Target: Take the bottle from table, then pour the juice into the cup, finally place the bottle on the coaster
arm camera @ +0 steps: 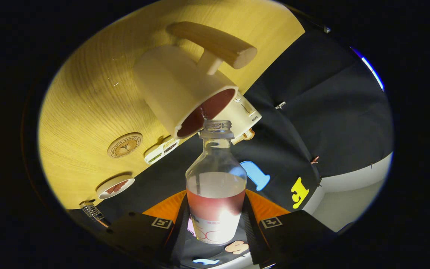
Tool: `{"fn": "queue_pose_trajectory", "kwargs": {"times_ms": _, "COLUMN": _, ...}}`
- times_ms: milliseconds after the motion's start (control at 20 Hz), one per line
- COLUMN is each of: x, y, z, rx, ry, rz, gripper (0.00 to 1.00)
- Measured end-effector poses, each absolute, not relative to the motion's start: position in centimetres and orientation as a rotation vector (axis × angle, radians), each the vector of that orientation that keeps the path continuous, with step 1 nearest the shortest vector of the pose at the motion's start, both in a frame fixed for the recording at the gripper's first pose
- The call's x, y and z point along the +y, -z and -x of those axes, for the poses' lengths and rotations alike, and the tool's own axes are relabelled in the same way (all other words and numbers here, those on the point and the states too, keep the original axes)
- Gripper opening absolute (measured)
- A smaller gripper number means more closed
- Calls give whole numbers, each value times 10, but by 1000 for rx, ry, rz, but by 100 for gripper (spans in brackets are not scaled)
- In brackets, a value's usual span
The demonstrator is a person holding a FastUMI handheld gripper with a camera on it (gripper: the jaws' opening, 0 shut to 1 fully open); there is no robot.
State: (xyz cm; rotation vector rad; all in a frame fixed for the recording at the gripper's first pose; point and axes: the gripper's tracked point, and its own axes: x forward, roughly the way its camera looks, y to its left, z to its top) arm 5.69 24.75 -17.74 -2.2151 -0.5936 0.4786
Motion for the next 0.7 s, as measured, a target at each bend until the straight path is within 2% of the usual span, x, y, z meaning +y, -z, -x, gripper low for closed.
{"fn": "queue_pose_trajectory", "kwargs": {"times_ms": 700, "x": 252, "y": 172, "z": -59, "rx": -611, "ry": -500, "rz": 2199, "gripper": 70}}
